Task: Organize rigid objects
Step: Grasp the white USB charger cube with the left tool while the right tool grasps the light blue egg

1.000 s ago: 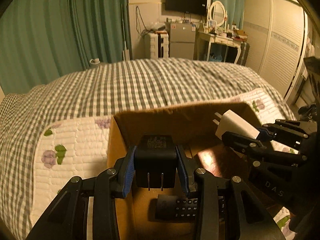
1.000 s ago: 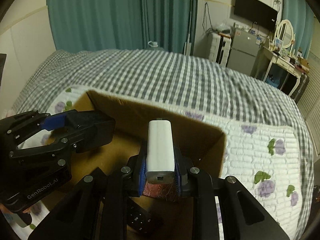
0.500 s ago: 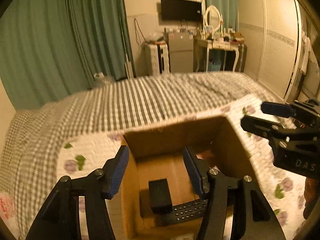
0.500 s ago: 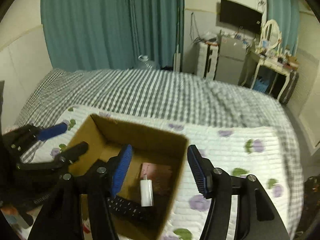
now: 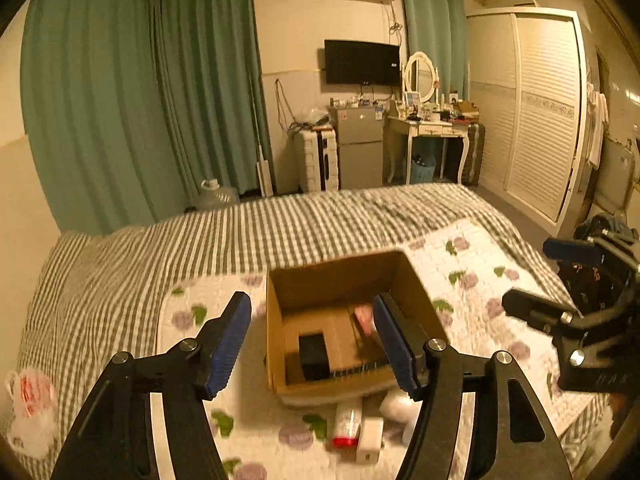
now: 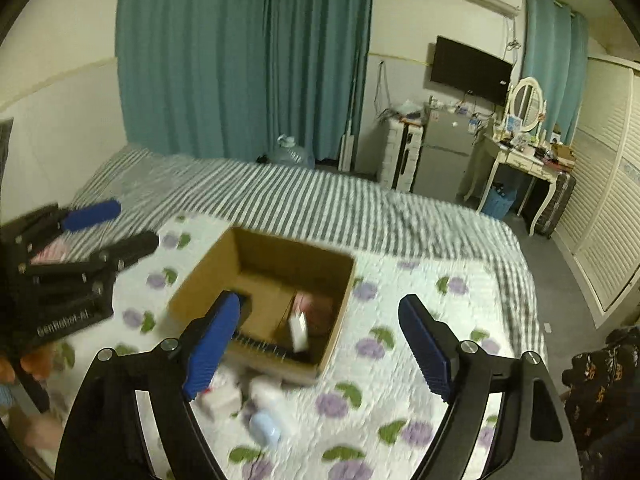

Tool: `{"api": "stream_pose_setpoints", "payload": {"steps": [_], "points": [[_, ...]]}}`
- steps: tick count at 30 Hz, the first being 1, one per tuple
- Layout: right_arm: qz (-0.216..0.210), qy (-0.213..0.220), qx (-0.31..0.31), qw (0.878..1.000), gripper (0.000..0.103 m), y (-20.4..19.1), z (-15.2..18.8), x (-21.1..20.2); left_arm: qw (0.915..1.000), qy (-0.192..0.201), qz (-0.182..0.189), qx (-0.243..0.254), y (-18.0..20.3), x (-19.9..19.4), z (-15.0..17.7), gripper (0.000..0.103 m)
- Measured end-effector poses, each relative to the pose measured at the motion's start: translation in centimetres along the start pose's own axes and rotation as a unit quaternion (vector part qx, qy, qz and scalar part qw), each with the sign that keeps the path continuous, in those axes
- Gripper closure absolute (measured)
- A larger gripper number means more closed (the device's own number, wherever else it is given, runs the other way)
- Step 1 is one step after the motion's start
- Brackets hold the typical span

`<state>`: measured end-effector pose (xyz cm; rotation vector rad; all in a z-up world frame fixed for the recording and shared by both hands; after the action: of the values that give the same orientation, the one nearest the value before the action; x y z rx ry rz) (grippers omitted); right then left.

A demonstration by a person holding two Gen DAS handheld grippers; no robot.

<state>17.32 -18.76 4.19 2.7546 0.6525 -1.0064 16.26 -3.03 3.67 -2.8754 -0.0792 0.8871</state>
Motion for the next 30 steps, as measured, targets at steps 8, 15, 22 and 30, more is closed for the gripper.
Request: {"api": "stream_pose_setpoints", "payload": {"steps": [8,15,22,30], "points": [[-0.028,-0.1,-0.034,0.994,0.021,-2.4,9.4,6.7,0.9969,-0.077,-0.013,-0.004,0.5,4.6,9.0,0.036],[-0.053,-0.183,-0.054,0.98,0.022,-2.9,16.3,11.6,0.9906,-0.134,0.022,0.021,4.0,7.9,15.8,0.036],[-0.08,-0.205,-0.067,0.973,0.055,-3.5,18.0,12.5,0.988,-0.138,0.064,0.024,6.5,8.8,17.4,0.039],[-0.091,-0.21,-0.07,0.971,0.08,-4.0,17.9,12.3,0.9822,-0.155,0.103,0.024,7.7,9.8,18.2,0.074]]}}
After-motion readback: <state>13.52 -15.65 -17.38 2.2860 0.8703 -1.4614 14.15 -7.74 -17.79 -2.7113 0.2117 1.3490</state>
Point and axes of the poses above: each gripper's, at about its wrist camera, not at the fingertips, and x roughly the way its jaws point, y to its right, z to its underside, the point moved 6 cm from there along x, roughly the way its jaws point, and after that the axes turned 6 degrees about -z, right-handed, at the moved point
